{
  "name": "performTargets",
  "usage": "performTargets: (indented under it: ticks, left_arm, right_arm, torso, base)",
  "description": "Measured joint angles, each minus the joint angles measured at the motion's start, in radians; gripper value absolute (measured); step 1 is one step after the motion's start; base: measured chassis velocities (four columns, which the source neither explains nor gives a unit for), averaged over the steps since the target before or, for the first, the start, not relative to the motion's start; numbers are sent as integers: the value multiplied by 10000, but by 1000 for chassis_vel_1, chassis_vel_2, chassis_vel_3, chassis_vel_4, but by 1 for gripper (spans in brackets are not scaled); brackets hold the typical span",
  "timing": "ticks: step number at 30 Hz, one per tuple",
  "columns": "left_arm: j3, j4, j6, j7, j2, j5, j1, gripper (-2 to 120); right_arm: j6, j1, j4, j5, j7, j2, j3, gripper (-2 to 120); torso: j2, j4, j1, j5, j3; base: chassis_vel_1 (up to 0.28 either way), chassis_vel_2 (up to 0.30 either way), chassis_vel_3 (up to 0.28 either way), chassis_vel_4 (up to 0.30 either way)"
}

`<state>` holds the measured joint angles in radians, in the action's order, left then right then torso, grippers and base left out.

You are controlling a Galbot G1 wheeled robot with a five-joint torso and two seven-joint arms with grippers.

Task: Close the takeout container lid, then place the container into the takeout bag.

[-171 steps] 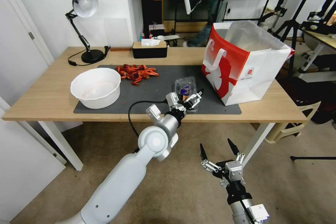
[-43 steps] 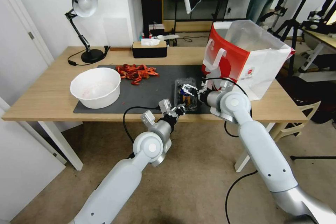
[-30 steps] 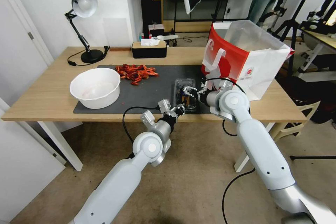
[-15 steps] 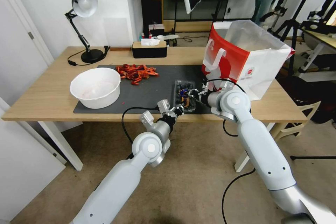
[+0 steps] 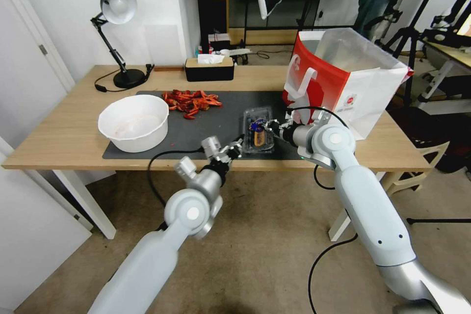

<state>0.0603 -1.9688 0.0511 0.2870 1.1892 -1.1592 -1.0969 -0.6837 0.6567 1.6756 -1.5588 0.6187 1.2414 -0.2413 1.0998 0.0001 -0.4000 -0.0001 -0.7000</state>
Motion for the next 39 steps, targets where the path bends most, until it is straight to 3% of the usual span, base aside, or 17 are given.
performTargets:
  ticks: [1,3,5,7,9,11,13,15,17,19,21,23,30,33,39]
  left_arm:
    - [54,-44,-48,-40,-29,95,-131,0]
    - [365,-133,-605,-508,-233,1356,-962,1]
    - [410,-131,-745,-605,-272,1687,-1101,2]
    - [569,-17,-1503,-982,-472,3311,-1626,14]
    - [595,-1,-1599,-1016,-499,3539,-1684,15]
    - [799,166,-2199,-1062,-703,4986,-2076,28]
    - [821,192,-2285,-1062,-720,5142,-2114,30]
    - [1000,396,-2748,-977,-756,6054,-2424,41]
    - [1038,416,-2804,-957,-754,6193,-2489,45]
    - [1275,509,-3023,-838,-723,6768,-2854,57]
    - [1320,523,-3051,-810,-715,6830,-2926,59]
    - [1642,595,-3193,-752,-635,6949,-3352,78]
    - [1875,879,-3421,-743,-411,7175,-3647,99]
    - [1907,943,-3471,-750,-385,7209,-3689,99]
    - [2018,1156,-3619,-827,-259,7208,-3922,100]
  right_arm:
    - [15,-2,12,-6,-27,1,-9,13]
    - [142,-20,92,-76,-234,22,-42,13]
    - [172,-24,111,-103,-278,33,-56,13]
    - [280,-62,157,-181,-393,117,-69,13]
    - [294,-68,162,-194,-400,132,-69,13]
    - [373,-113,187,-290,-431,204,-72,13]
    - [384,-115,189,-302,-441,205,-74,13]
    - [465,-111,239,-389,-529,186,-124,13]
    - [481,-102,253,-412,-549,177,-139,13]
    - [560,-71,302,-497,-651,121,-194,13]
    - [578,-66,311,-519,-670,108,-205,13]
    - [701,-51,439,-755,-762,43,-373,13]
    - [830,-331,862,-749,-844,-121,-612,13]
    - [906,-512,1002,-743,-872,-232,-668,13]
    - [1871,-2002,1484,-805,-1036,-1225,-1088,13]
  torso:
    - [0,1,0,0,0]
    - [1,1,0,-1,1]
    - [1,1,0,-1,1]
    - [1,-1,0,-1,1]
    - [2,-1,0,-1,1]
    - [2,0,0,0,1]
    - [2,0,0,0,1]
    - [2,-1,1,-2,1]
    - [2,-2,0,-2,1]
    - [2,-2,0,0,1]
    - [2,-1,0,0,1]
    - [2,-1,0,2,1]
    - [2,-1,0,2,1]
    - [2,-1,0,0,1]
    - [2,-2,0,0,1]
  base:
    - [0,0,0,0]
    - [0,0,0,0]
    - [0,0,0,0]
    - [0,0,0,0]
    - [0,0,0,0]
    - [0,0,0,0]
    - [0,0,0,0]
    - [0,0,0,0]
    - [0,0,0,0]
    - [0,0,0,0]
    - [0,0,0,0]
    - [0,0,0,0]
    - [0,0,0,0]
    - [0,0,0,0]
    - [0,0,0,0]
